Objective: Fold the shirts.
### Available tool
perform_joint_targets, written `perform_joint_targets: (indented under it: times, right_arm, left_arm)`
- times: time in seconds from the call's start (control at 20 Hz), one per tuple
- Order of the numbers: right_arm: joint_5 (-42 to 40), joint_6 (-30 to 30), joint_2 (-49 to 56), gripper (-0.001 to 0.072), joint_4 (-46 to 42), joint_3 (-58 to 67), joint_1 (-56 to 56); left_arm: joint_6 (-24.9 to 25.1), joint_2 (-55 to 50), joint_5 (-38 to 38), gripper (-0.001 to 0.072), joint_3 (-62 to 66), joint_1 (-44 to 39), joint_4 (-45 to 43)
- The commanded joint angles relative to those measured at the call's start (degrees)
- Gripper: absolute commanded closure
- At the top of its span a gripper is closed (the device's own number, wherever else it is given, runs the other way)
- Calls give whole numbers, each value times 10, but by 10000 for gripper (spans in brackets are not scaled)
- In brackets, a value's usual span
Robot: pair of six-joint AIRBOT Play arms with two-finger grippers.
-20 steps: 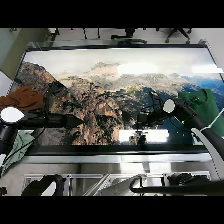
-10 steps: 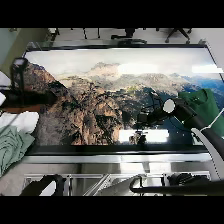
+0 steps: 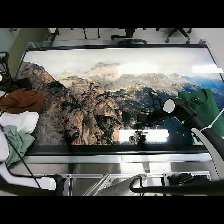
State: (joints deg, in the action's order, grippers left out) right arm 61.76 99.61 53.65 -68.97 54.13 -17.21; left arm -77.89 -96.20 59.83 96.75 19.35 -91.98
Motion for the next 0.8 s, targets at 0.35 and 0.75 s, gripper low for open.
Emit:
perform_joint_targets:
  times: [0.35,0.75]
  right_arm:
    - [-3,-4,0,692,2,0,0]
    - [-8,-4,0,692,2,0,0]
  left_arm:
    - [10,-249,123,690,143,40,-43]
    - [-5,-125,141,696,200,-26,134]
